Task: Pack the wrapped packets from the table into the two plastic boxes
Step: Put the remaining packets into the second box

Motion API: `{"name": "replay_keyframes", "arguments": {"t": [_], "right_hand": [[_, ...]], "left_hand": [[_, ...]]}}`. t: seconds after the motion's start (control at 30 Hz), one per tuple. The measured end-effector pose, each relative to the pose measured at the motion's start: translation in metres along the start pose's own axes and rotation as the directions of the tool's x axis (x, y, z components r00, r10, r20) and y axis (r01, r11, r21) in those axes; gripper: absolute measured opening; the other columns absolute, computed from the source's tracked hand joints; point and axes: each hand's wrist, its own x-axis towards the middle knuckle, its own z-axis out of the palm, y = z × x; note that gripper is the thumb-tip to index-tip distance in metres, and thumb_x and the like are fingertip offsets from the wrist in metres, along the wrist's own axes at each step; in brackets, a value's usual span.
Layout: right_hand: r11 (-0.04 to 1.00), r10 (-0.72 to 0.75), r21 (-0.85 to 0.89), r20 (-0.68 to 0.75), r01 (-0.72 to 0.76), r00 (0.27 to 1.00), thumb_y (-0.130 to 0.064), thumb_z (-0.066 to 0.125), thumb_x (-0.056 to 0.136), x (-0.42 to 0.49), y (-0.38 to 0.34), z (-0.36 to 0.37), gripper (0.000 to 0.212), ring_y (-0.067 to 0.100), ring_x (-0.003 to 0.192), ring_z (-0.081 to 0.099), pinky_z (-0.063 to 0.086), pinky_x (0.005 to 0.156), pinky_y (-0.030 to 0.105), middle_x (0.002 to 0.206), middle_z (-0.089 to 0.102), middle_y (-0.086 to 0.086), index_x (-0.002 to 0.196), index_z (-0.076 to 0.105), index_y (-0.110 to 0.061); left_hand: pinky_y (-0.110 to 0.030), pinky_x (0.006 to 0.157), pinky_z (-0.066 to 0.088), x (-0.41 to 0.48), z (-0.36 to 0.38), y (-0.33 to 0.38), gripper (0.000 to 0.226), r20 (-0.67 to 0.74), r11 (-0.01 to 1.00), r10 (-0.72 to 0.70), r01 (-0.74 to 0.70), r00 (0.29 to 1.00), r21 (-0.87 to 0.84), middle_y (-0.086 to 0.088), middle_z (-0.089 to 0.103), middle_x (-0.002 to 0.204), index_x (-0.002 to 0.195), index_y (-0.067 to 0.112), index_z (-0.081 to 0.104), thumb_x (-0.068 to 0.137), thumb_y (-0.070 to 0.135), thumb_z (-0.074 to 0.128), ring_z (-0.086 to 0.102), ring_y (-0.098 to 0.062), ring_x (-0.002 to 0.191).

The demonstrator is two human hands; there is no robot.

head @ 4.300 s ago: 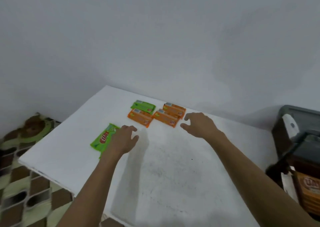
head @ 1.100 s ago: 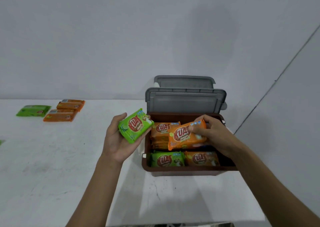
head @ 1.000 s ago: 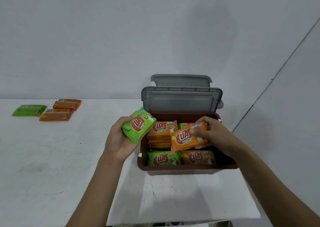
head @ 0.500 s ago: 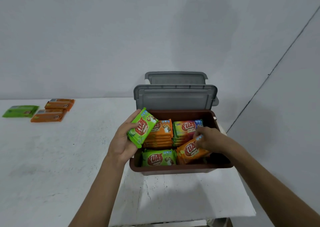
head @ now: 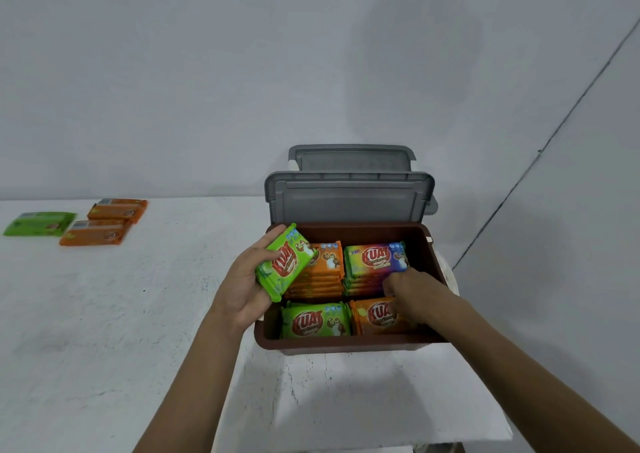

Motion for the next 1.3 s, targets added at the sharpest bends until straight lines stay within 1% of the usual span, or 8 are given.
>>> {"name": "replay_keyframes", "arguments": {"t": [0.13,0.33,0.47,0.67,0.9,1.03,1.17,1.3], "right_hand": [[0.995,-0.028,-0.095,-0.214,0.008,0.976,-0.036,0.051,0.098,0.002,-0.005,-0.005,0.032,0.023,0.103,0.063,0.055,0.089,0.037,0.120,0.064,0.008,0.122,0.057,-0.017],[0.888,-0.090,0.325,-0.572,0.326,0.816,-0.031,0.056,0.097,0.003,-0.025,-0.033,0.022,0.013,0.085,0.063,0.054,0.072,0.031,0.097,0.067,0.000,0.111,0.061,-0.016],[0.694,-0.061,0.630,-0.430,0.348,0.901,-0.039,0.063,0.093,0.013,-0.044,-0.039,0.046,0.013,0.099,0.062,0.053,0.087,0.035,0.113,0.063,-0.002,0.135,0.052,-0.023],[0.292,-0.079,0.914,-0.269,0.280,0.960,-0.031,0.078,0.082,0.022,-0.063,-0.038,0.053,0.012,0.095,0.071,0.059,0.081,0.030,0.109,0.071,0.005,0.129,0.057,-0.016],[0.230,-0.132,0.948,-0.193,0.219,0.972,-0.019,0.079,0.081,0.015,-0.053,-0.037,0.031,0.030,0.093,0.072,0.057,0.081,0.041,0.098,0.074,0.015,0.102,0.059,-0.010],[0.351,-0.167,0.916,-0.143,0.194,0.976,-0.021,0.076,0.084,0.014,-0.040,-0.032,0.029,0.021,0.091,0.072,0.056,0.079,0.034,0.103,0.073,0.007,0.111,0.065,-0.017],[0.471,-0.197,0.870,-0.057,0.145,0.979,-0.020,0.073,0.087,0.018,-0.043,-0.023,0.033,0.014,0.097,0.070,0.057,0.091,0.036,0.117,0.069,0.003,0.119,0.067,-0.014],[0.585,-0.210,0.804,0.026,0.105,0.977,-0.025,0.074,0.085,0.024,-0.057,-0.016,0.031,0.016,0.110,0.063,0.053,0.098,0.040,0.125,0.063,0.002,0.115,0.067,-0.019]], "left_hand": [[-0.030,0.077,0.058,-0.001,-0.001,0.000,0.054,0.014,1.000,-0.011,0.011,1.000,0.012,-0.010,0.061,0.131,0.132,0.015,0.057,0.079,0.009,0.056,0.054,-0.029,0.123],[-0.030,0.078,0.058,-0.004,0.004,0.004,0.045,0.057,0.998,-0.032,0.028,0.998,0.061,-0.008,0.064,0.128,0.133,0.015,0.056,0.088,0.014,0.050,0.062,-0.025,0.114],[-0.032,0.076,0.059,-0.005,0.011,0.003,0.038,0.001,0.997,0.003,-0.003,1.000,0.083,-0.011,0.067,0.120,0.129,0.017,0.059,0.094,0.028,0.051,0.067,-0.026,0.105],[-0.031,0.064,0.059,-0.006,0.024,0.000,0.048,-0.082,0.970,0.079,-0.058,0.993,0.238,-0.012,0.070,0.108,0.119,0.022,0.059,0.080,0.050,0.056,0.072,-0.022,0.084],[-0.025,0.066,0.056,0.003,0.018,-0.004,0.027,-0.160,0.929,0.287,-0.234,0.944,0.288,-0.005,0.065,0.098,0.113,0.014,0.061,0.095,0.033,0.053,0.066,-0.012,0.083],[-0.017,0.076,0.053,0.006,0.004,0.003,0.017,-0.080,0.619,0.550,-0.342,0.831,0.707,0.006,0.065,0.109,0.111,0.021,0.062,0.097,0.024,0.053,0.063,-0.006,0.096],[-0.027,0.094,0.042,0.017,-0.015,-0.002,0.034,-0.005,0.289,0.538,-0.178,0.843,0.941,0.008,0.047,0.134,0.128,0.027,0.055,0.094,0.029,0.058,0.047,-0.007,0.118],[-0.035,0.101,0.041,0.020,-0.022,-0.013,0.045,-0.040,0.238,0.458,-0.080,0.888,0.968,-0.003,0.043,0.145,0.138,0.029,0.046,0.095,0.026,0.058,0.044,-0.021,0.130]]}}
